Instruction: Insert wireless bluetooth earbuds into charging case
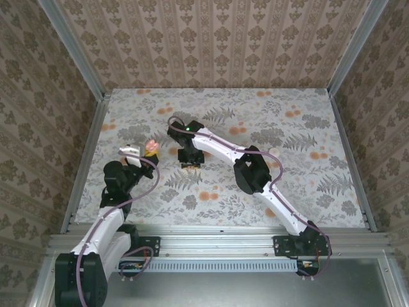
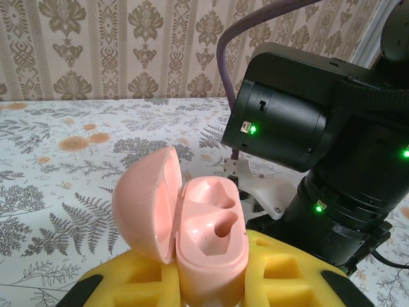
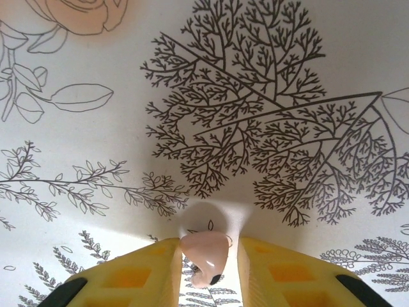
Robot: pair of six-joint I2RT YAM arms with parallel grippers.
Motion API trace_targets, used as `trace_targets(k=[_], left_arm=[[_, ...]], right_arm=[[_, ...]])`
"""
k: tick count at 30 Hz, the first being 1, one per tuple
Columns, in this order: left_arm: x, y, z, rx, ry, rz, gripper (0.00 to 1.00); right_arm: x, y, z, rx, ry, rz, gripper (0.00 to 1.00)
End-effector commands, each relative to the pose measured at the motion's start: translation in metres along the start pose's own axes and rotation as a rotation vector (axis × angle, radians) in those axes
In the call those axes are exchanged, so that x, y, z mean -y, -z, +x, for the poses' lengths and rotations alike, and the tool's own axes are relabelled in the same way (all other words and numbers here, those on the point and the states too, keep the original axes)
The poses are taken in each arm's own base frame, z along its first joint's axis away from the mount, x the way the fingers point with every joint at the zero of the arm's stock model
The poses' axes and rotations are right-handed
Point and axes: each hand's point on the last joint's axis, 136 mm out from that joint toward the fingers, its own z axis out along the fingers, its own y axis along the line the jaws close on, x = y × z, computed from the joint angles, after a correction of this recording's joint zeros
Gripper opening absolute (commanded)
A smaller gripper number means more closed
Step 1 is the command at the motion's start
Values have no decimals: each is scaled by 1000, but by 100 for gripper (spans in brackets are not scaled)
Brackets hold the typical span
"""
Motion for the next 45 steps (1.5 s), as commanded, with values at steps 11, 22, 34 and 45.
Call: trace_targets(k=[11,22,34,45], left_arm=[[0,1,1,-6,-3,-2,17],[16,-7,13,-72,-12,60,16],[66,-27,35,-180,-92,239,15],[105,-33,35,-174,-179,444,14]], right_arm=[[-5,-5,-10,42,41,-3,20],[-5,35,-21,194,57,-80,19],[35,89,-9,407,93,-288,20],[58,143,20,572,284,-391,20]])
